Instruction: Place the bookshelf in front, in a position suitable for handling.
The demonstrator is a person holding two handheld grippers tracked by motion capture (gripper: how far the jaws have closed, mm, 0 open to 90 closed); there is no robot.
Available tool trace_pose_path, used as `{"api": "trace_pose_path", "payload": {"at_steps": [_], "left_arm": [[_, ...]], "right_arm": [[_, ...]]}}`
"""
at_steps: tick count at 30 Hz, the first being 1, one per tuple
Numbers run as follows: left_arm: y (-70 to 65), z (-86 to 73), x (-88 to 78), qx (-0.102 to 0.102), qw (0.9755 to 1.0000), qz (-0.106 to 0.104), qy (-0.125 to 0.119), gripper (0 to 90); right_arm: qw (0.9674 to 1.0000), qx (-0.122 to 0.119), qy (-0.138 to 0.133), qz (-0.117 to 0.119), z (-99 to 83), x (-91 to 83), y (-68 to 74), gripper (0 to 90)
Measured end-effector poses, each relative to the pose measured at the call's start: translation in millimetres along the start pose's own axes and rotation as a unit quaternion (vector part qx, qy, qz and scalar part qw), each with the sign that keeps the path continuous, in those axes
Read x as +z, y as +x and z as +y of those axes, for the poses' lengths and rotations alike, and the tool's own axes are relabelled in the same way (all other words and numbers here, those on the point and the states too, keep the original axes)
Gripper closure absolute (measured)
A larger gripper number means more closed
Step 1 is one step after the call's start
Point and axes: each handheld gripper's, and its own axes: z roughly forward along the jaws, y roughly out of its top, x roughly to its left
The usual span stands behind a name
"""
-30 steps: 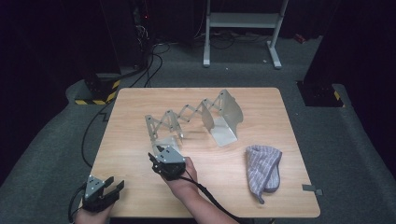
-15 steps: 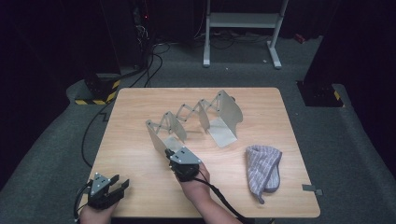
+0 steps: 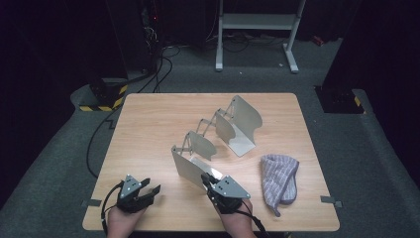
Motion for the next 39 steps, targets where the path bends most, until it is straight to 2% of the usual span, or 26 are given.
{"api": "trace_pose_path", "payload": {"at_steps": [3, 4, 8, 10, 15, 16, 18, 21, 24, 27, 30, 39], "left_arm": [[-5.4, 6.0, 7.3, 0.007, 0.9999, -0.009, -0.004, 45.8], [-9.7, 12.4, 14.6, 0.01, 0.9997, -0.019, -0.01, 45.3], [-15.5, 22.5, 24.7, 0.016, 0.9993, -0.027, -0.019, 44.2], [-18.9, 30.6, 34.6, 0.011, 0.9985, -0.044, -0.031, 43.6], [-25.2, 39.7, 47.1, 0.027, 0.9979, -0.052, -0.029, 42.4], [-28.3, 43.0, 50.5, 0.032, 0.9974, -0.06, -0.027, 42.3], [-32.1, 43.5, 51.7, 0.036, 0.9968, -0.067, -0.028, 42.7], [-36.5, 43.2, 51.5, 0.04, 0.9968, -0.064, -0.025, 43.2], [-37.6, 43.1, 50.1, 0.039, 0.9969, -0.063, -0.025, 44.2], [-40.8, 42.9, 49.9, 0.035, 0.9965, -0.072, -0.025, 45.5], [-49.9, 43.3, 49.6, 0.044, 0.9952, -0.083, -0.025, 45.7], [-64.1, 45.1, 51.6, 0.05, 0.9932, -0.101, -0.029, 46.5]], "right_arm": [[0.9999, -0.001, 0.001, -0.01, -2.5, -6.7, -1.7, 80.0], [0.9998, 0.005, 0.002, -0.019, -6.2, -13.6, -4.1, 74.8], [0.9995, 0.017, 0.008, -0.026, -12.9, -21.7, -7.7, 70.2], [0.999, 0.022, 0.014, -0.037, -17.9, -26.4, -7.4, 68.1], [0.999, 0.029, 0.017, -0.028, -19.6, -24.5, -3.4, 64.1], [0.9991, 0.025, 0.018, -0.028, -18.3, -20.4, 0.2, 62.6], [0.9991, 0.027, 0.017, -0.03, -16.4, -16.8, 1.2, 61.8], [0.9989, 0.03, 0.013, -0.033, -15.0, -15.1, -0.1, 61.4], [0.9981, 0.04, 0.015, -0.045, -15.8, -13.8, -5.3, 60.4], [0.9974, 0.047, 0.015, -0.051, -17.2, -15.1, -10.1, 59.0], [0.9962, 0.047, 0.013, -0.072, -18.5, -18.2, -14.8, 59.0], [0.9931, 0.058, 0.019, -0.101, -22.4, -17.2, -19.6, 57.1]]}}
